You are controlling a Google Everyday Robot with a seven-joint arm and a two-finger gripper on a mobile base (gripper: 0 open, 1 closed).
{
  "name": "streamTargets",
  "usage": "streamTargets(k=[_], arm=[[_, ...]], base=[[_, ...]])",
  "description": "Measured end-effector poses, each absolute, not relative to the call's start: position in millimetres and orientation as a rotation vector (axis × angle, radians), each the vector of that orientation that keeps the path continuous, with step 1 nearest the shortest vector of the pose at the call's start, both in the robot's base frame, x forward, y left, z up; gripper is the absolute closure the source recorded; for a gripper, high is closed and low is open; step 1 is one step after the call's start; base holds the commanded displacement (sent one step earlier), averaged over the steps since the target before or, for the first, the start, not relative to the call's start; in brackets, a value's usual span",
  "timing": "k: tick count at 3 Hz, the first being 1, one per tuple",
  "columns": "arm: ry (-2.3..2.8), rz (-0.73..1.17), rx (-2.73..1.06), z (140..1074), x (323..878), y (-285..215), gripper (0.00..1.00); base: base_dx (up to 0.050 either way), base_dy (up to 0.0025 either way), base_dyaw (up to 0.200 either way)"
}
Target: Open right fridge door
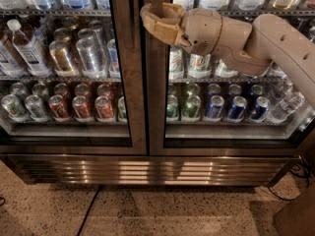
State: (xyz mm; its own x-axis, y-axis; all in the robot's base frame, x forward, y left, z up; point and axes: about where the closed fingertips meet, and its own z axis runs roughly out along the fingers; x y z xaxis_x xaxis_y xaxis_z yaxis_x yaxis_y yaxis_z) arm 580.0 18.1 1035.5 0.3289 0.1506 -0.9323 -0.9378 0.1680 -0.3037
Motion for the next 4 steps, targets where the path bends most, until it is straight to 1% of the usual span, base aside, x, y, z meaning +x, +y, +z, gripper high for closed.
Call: streamTargets(k=[4], arm=[[0.893, 0.942, -1.147, 1035.9, 579.3, 17.2, 1.0]], base=[[0.0, 0.0, 0.0]])
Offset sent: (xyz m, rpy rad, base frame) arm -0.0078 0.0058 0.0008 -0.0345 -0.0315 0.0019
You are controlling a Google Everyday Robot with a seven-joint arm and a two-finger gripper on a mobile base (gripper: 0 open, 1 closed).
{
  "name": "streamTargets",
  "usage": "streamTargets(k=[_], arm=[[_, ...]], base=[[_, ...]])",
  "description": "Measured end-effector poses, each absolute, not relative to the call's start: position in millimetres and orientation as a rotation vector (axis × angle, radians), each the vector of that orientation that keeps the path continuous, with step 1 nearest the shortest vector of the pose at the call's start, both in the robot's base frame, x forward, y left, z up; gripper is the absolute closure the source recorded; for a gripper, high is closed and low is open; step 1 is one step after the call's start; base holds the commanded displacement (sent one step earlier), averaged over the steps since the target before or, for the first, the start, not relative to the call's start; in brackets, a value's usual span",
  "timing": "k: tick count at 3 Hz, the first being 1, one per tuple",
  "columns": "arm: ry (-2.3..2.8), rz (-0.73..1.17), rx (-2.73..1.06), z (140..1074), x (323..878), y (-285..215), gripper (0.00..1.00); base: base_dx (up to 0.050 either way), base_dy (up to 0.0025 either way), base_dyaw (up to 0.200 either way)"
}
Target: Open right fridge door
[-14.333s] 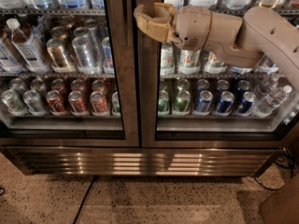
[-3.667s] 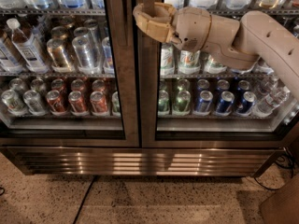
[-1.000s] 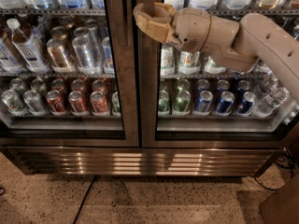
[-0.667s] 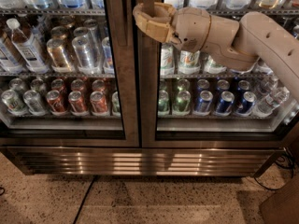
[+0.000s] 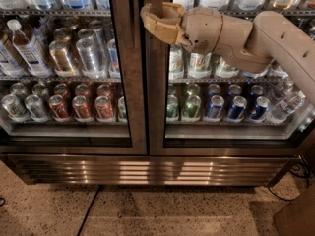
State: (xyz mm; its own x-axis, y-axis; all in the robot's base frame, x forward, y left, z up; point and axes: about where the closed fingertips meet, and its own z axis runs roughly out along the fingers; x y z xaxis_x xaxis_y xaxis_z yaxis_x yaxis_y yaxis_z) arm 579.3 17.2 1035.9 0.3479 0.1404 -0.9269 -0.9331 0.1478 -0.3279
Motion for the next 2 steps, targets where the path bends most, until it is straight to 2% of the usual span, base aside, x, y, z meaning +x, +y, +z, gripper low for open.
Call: streamTargets(k=[2], arm=[[0.878, 0.938, -1.168, 1036.5, 578.2, 16.9, 1.0]], base=[[0.0, 0.0, 0.0]])
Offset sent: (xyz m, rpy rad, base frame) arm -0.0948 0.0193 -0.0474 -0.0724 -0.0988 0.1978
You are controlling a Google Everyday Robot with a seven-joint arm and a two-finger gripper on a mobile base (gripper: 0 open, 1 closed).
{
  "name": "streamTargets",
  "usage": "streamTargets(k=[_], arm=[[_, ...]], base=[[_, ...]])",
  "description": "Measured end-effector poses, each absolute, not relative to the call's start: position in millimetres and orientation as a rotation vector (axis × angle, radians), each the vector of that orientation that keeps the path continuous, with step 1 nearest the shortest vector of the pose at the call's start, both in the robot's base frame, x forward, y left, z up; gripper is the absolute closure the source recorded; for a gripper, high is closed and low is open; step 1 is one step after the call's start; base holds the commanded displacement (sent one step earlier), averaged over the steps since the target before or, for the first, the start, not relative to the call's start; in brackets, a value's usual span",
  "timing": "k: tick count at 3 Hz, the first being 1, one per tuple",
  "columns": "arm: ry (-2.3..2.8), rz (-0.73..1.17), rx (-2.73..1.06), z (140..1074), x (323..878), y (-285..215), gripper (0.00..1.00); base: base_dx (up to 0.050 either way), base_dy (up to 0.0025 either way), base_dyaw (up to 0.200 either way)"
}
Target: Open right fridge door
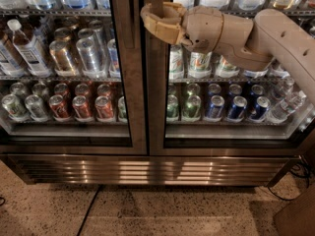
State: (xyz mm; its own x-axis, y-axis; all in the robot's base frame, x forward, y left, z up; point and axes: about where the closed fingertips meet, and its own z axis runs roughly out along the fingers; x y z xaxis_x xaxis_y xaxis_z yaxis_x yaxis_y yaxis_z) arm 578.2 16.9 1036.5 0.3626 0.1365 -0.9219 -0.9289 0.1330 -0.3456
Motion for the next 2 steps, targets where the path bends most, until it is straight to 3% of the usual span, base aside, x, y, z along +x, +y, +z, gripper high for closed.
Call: streamTargets(k=[2], arm=[[0.855, 0.95, -1.205, 1030.5, 564.3, 19.2, 1.0]], base=[[0.0, 0.0, 0.0]])
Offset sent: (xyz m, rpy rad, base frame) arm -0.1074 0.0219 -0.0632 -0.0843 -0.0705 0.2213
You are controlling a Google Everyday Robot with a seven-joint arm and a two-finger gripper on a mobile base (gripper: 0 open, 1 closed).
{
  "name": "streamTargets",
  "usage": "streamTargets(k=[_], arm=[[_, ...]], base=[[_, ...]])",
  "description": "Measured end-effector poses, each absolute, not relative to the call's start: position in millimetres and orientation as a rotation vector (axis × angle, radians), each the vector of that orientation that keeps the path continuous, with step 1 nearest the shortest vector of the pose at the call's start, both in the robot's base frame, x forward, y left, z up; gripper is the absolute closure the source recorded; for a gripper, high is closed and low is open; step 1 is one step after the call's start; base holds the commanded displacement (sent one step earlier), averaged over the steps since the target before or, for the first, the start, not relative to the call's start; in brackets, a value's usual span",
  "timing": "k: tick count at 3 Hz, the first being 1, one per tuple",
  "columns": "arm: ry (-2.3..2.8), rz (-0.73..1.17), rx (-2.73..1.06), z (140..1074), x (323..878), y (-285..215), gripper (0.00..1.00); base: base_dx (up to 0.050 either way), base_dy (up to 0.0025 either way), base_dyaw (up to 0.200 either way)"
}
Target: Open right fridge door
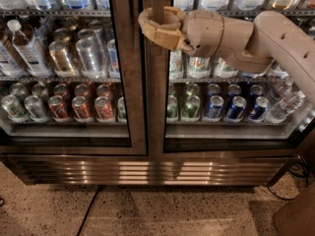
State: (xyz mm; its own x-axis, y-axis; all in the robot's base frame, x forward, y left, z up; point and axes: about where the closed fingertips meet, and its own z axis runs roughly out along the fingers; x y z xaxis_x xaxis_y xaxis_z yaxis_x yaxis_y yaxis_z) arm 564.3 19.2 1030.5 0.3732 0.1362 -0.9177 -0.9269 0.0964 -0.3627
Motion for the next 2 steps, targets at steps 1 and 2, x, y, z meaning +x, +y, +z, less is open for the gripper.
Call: streamTargets(k=[1, 2], arm=[[0.854, 0.95, -1.205, 1031.4, 561.3, 17.0, 1.0], [0.847, 0.955, -1.218, 1029.6, 552.9, 17.5, 1.0]], base=[[0.0, 0.0, 0.0], [0.0, 0.0, 0.0]])
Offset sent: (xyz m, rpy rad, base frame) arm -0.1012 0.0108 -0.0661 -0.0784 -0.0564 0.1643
